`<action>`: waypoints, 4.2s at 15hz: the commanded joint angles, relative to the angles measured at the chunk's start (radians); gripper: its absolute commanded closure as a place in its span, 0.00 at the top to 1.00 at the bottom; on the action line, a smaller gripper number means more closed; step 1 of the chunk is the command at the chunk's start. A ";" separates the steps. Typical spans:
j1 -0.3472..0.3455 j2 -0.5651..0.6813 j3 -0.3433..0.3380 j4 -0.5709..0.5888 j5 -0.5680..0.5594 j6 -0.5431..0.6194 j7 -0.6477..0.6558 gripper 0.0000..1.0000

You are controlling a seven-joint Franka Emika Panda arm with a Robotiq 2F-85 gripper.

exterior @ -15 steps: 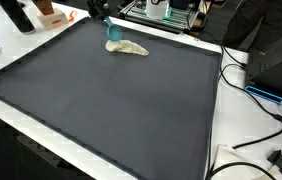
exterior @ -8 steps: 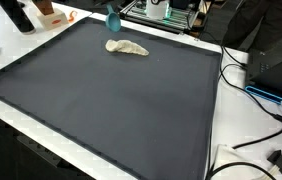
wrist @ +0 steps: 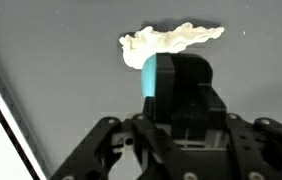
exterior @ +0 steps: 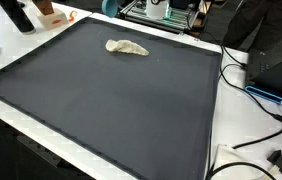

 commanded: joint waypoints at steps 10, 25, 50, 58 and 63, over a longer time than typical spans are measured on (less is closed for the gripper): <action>0.067 -0.031 0.053 0.119 -0.177 -0.280 0.159 0.25; 0.076 -0.016 0.083 0.121 -0.217 -0.260 0.198 0.25; 0.238 0.488 0.286 0.258 -1.055 -0.572 1.498 0.25; 0.308 0.607 0.254 0.290 -1.132 -0.602 1.523 0.25; 0.336 0.660 0.249 0.297 -1.183 -0.599 1.505 0.25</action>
